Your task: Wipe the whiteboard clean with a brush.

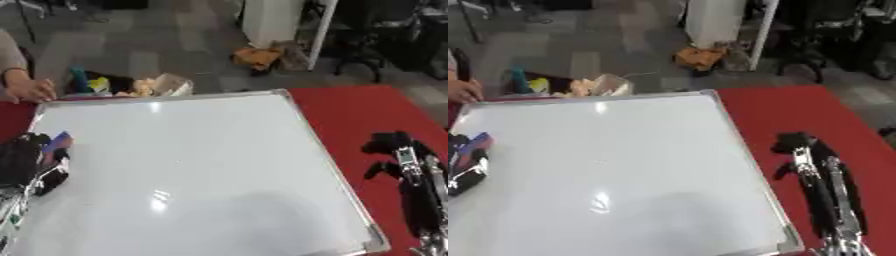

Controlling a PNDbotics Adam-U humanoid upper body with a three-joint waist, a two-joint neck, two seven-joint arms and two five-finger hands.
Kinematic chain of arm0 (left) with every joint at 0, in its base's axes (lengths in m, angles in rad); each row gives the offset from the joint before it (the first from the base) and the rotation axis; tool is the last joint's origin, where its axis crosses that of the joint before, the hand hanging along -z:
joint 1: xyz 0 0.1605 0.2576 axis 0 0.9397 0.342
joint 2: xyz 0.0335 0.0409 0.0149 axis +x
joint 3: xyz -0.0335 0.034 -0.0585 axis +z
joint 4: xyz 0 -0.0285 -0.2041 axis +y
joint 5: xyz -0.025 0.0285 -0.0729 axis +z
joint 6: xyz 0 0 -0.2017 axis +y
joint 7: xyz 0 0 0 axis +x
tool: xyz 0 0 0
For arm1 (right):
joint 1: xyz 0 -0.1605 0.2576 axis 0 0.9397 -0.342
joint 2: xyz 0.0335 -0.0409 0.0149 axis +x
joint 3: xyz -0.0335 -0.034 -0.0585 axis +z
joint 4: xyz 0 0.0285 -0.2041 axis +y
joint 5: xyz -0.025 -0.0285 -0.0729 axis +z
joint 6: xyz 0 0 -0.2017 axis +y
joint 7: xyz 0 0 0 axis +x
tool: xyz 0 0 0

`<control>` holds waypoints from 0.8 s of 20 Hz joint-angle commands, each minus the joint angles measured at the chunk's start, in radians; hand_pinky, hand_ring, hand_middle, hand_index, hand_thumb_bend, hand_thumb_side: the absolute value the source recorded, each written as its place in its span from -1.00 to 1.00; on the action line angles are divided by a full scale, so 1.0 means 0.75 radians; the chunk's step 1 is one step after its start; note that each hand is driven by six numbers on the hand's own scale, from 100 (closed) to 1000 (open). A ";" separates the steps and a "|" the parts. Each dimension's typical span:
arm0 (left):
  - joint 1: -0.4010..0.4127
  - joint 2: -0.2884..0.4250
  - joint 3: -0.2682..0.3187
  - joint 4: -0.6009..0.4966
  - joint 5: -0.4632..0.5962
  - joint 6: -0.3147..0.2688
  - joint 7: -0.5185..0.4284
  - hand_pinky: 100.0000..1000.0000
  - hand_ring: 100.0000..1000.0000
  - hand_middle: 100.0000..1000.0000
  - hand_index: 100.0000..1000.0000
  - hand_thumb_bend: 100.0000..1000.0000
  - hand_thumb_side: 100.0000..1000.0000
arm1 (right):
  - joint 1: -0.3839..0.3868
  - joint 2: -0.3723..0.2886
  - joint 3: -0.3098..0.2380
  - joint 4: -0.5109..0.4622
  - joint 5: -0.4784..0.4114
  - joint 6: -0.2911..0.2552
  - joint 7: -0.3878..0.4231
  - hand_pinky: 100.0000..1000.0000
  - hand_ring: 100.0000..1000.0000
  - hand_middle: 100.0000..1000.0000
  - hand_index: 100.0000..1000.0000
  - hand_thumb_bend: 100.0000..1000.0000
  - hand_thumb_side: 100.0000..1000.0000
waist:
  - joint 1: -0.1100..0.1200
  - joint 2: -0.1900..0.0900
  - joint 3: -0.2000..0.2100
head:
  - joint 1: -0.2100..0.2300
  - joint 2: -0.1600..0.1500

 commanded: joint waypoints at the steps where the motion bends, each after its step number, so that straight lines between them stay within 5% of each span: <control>1: 0.028 0.003 -0.014 0.031 -0.006 -0.008 -0.020 -0.15 -0.15 -0.10 0.41 0.04 -0.18 | -0.004 -0.021 -0.015 -0.029 0.008 -0.001 -0.001 -0.43 0.21 0.02 0.28 -1.00 0.55 | -0.007 -0.003 -0.002 | -0.003 -0.012; 16: 0.039 -0.110 -0.181 -0.074 -0.051 -0.168 -0.072 -0.13 -0.12 -0.08 0.42 0.03 -0.13 | -0.007 -0.019 -0.014 -0.029 0.005 0.001 0.002 -0.43 0.21 0.02 0.28 -1.00 0.55 | -0.008 -0.002 -0.008 | -0.001 -0.007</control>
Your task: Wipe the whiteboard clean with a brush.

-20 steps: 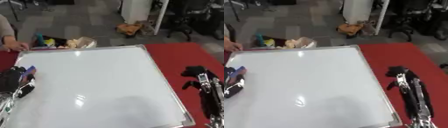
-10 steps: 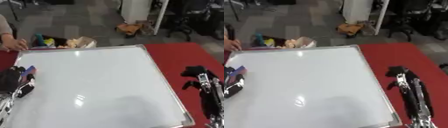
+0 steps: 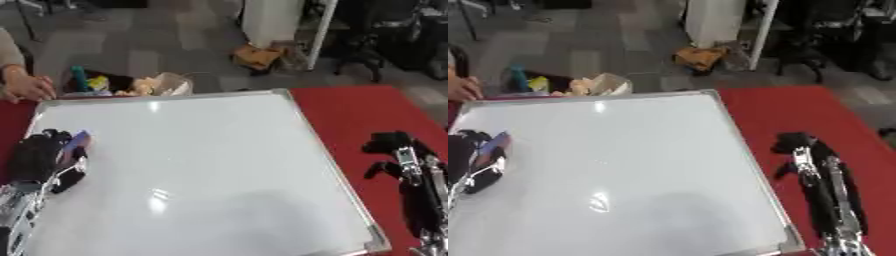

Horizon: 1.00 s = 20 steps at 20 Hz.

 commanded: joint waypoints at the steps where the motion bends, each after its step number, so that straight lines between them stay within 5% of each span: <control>1: 0.052 -0.041 -0.085 -0.008 -0.018 -0.056 -0.037 -0.13 -0.12 -0.08 0.42 0.03 -0.13 | -0.006 -0.019 -0.014 -0.029 0.005 0.001 0.001 -0.43 0.21 0.02 0.28 -1.00 0.55 | -0.003 -0.006 -0.006 | -0.001 -0.007; 12: 0.083 -0.033 -0.168 -0.077 -0.039 -0.131 -0.077 -0.09 -0.10 -0.05 0.43 0.00 -0.11 | -0.009 -0.023 -0.013 -0.029 0.004 0.003 0.004 -0.43 0.21 0.02 0.28 -1.00 0.55 | -0.002 -0.008 -0.002 | 0.001 -0.009; 20: 0.077 0.015 -0.091 -0.059 -0.080 -0.060 -0.035 -0.04 -0.08 -0.02 0.45 -0.03 -0.12 | -0.008 -0.024 -0.014 -0.029 0.005 0.005 0.003 -0.43 0.21 0.02 0.28 -1.00 0.56 | 0.002 -0.010 0.000 | -0.004 -0.012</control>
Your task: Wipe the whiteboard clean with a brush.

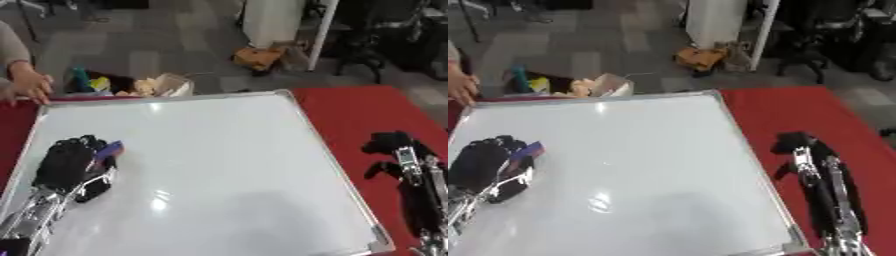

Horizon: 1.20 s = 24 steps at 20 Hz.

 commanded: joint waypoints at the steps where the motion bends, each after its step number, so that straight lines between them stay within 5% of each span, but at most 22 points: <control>1: 0.030 0.020 0.030 0.058 -0.032 0.046 0.017 -0.04 -0.07 -0.01 0.46 -0.03 -0.12 | -0.007 -0.024 -0.015 -0.029 0.005 0.003 -0.001 -0.43 0.21 0.02 0.28 -1.00 0.56 | 0.000 -0.007 -0.003 | -0.006 -0.013; 12: 0.038 0.133 0.235 0.143 -0.027 0.267 0.229 0.00 -0.03 0.04 0.48 -0.05 -0.15 | -0.003 -0.024 -0.017 -0.029 0.009 0.003 -0.006 -0.43 0.20 0.02 0.28 -1.00 0.55 | 0.000 -0.004 0.006 | -0.017 -0.016; 17: 0.038 0.148 0.237 0.172 -0.001 0.342 0.303 -0.01 -0.03 0.03 0.48 -0.04 -0.16 | -0.003 -0.024 -0.017 -0.029 0.009 0.003 -0.005 -0.43 0.20 0.02 0.28 -1.00 0.55 | -0.002 -0.003 0.005 | -0.016 -0.018; 24: 0.043 0.111 0.178 0.132 0.056 0.290 0.296 0.06 0.05 0.11 0.49 0.15 0.12 | -0.005 -0.023 -0.017 -0.029 0.008 0.004 -0.004 -0.43 0.20 0.02 0.28 -1.00 0.55 | -0.006 -0.002 0.003 | -0.013 -0.020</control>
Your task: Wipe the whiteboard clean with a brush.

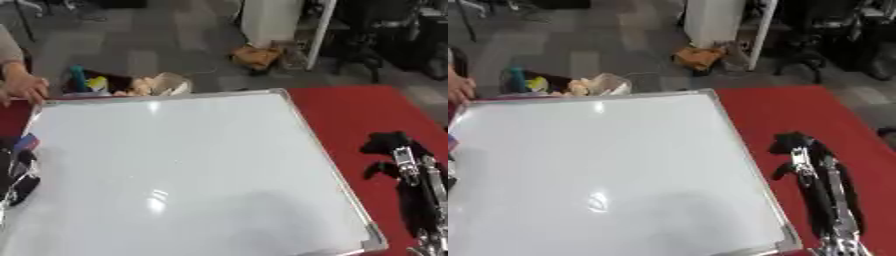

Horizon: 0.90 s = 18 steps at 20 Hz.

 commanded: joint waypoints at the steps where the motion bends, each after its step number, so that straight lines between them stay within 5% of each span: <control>1: 0.000 -0.017 -0.058 -0.023 0.026 -0.048 -0.029 0.07 0.06 0.12 0.48 0.20 0.16 | -0.006 -0.023 -0.010 -0.029 0.008 0.000 0.000 -0.43 0.20 0.02 0.28 -1.00 0.55 | -0.004 -0.012 -0.005 | 0.000 -0.011; 10: -0.025 -0.102 -0.258 -0.161 0.100 -0.223 -0.199 0.10 0.12 0.20 0.46 0.38 0.50 | -0.012 -0.023 -0.006 -0.029 0.005 0.000 0.006 -0.43 0.20 0.02 0.28 -1.00 0.55 | -0.007 -0.010 -0.016 | 0.011 -0.011; 18: -0.043 -0.158 -0.448 -0.279 0.253 -0.382 -0.358 0.04 0.08 0.17 0.46 0.26 0.67 | -0.018 -0.025 -0.003 -0.029 0.001 0.001 0.011 -0.43 0.20 0.02 0.28 -1.00 0.55 | -0.002 -0.012 -0.026 | 0.014 -0.009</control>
